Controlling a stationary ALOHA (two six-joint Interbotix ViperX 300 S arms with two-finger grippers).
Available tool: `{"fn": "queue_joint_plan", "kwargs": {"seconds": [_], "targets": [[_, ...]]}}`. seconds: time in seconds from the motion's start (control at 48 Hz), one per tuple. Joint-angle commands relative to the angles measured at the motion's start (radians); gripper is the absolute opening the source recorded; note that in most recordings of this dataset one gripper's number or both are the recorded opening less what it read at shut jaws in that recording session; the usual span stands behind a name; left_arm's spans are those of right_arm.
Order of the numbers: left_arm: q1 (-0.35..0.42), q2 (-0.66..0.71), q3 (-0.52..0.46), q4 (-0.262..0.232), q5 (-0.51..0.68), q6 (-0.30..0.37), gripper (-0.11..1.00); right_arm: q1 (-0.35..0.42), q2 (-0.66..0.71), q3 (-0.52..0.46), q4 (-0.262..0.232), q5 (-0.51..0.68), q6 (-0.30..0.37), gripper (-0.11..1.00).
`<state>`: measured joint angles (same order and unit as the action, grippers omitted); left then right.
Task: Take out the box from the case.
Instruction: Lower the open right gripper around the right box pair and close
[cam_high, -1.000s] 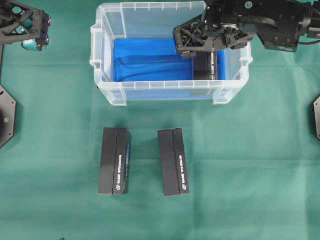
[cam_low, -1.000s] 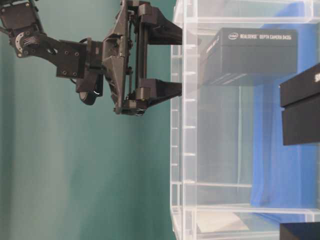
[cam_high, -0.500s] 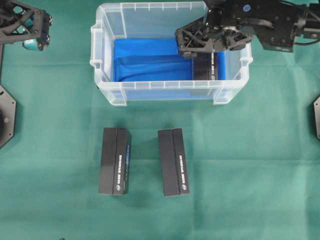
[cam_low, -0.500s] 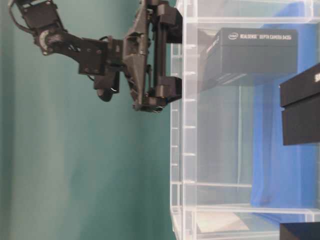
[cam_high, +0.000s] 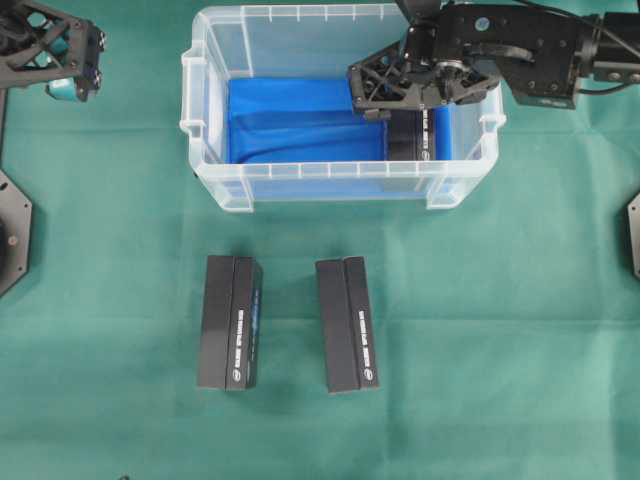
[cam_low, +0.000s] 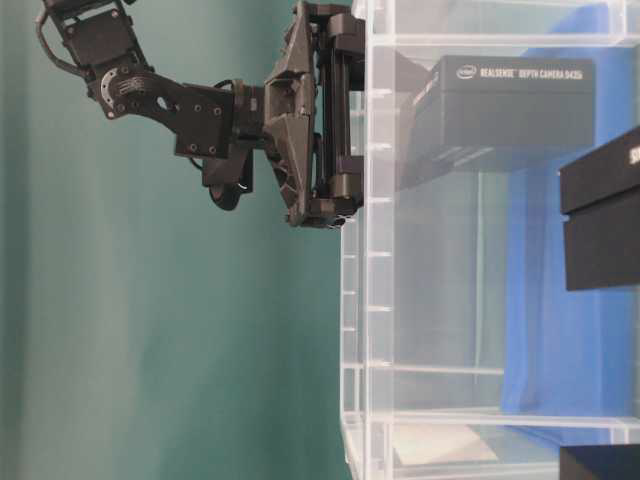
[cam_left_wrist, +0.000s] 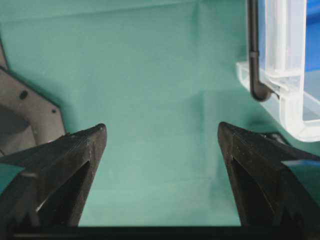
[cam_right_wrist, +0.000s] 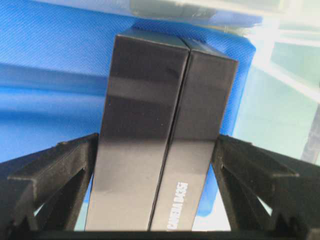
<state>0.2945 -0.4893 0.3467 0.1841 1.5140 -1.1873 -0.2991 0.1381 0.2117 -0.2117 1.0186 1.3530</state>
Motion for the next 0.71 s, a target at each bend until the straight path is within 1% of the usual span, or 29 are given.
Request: {"fn": "queue_joint_plan", "kwargs": {"seconds": [0.0,0.312,0.333,0.375,0.438,0.458,0.688], "targets": [[0.003,-0.003,-0.017,0.003,-0.003,0.002,0.9,-0.008,0.002,-0.002,0.002,-0.014,-0.002,0.93],[0.003,-0.005,-0.017,-0.002,-0.003,0.002,0.9,-0.008,0.002,-0.005,0.011,-0.014,-0.002,0.91],[0.002,-0.005,-0.017,-0.002,-0.003,0.002,0.9,-0.008,0.002,-0.005,0.011,-0.014,-0.002,0.9],[0.003,-0.005,-0.017,-0.003,-0.003,0.002,0.9,-0.008,0.002,-0.005,0.012,-0.012,0.0,0.84],[0.003,-0.005,-0.017,-0.003,-0.003,0.003,0.9,-0.008,0.002,-0.008,0.015,-0.011,0.0,0.7],[0.002,-0.005,-0.017,-0.003,-0.005,0.003,0.9,-0.008,0.002,-0.008,0.015,-0.011,0.0,0.67],[0.003,-0.005,-0.017,-0.003,-0.003,0.003,0.9,-0.006,0.002,-0.026,0.012,-0.009,0.0,0.67]]}}
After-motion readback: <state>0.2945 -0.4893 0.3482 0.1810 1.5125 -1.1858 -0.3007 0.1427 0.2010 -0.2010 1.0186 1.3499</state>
